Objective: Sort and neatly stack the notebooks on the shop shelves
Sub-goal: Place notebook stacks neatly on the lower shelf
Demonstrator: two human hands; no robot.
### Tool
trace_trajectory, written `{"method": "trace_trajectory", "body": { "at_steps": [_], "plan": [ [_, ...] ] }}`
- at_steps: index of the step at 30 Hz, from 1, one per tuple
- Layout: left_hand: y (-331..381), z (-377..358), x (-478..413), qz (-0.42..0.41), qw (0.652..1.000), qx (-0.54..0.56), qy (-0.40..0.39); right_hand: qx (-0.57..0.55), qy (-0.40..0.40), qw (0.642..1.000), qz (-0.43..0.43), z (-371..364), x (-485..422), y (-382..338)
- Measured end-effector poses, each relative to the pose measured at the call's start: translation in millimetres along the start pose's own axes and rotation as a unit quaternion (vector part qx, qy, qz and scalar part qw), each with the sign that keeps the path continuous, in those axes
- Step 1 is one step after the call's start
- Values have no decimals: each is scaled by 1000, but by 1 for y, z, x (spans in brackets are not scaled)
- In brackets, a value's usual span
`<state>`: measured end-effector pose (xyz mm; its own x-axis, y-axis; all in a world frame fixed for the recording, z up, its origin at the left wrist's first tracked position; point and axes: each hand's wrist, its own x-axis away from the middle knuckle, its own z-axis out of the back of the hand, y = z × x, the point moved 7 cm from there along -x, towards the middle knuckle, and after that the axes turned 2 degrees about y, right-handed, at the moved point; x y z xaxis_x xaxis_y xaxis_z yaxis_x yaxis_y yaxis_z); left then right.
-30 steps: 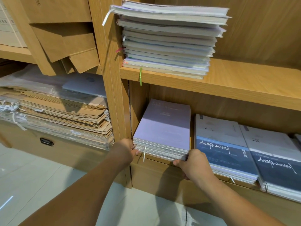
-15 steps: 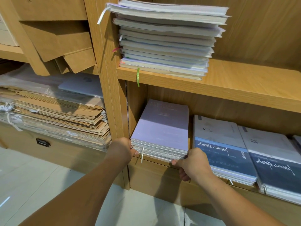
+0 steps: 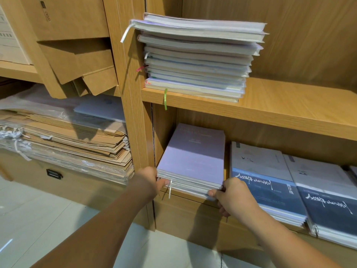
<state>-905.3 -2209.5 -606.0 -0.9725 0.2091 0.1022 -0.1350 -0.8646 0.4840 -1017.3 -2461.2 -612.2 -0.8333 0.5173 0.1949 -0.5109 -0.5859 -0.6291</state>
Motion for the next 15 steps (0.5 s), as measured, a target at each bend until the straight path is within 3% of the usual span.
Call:
{"method": "trace_trajectory", "body": {
  "at_steps": [5, 9, 15],
  "plan": [
    [-4, 4, 11, 0, 998, 51, -38, 5, -36, 999, -8, 5, 8, -6],
    [-19, 13, 34, 71, 989, 110, -64, 120, -59, 991, 16, 33, 29, -19],
    [16, 48, 86, -34, 988, 150, 33, 166, -56, 980, 95, 83, 77, -68]
  ]
}}
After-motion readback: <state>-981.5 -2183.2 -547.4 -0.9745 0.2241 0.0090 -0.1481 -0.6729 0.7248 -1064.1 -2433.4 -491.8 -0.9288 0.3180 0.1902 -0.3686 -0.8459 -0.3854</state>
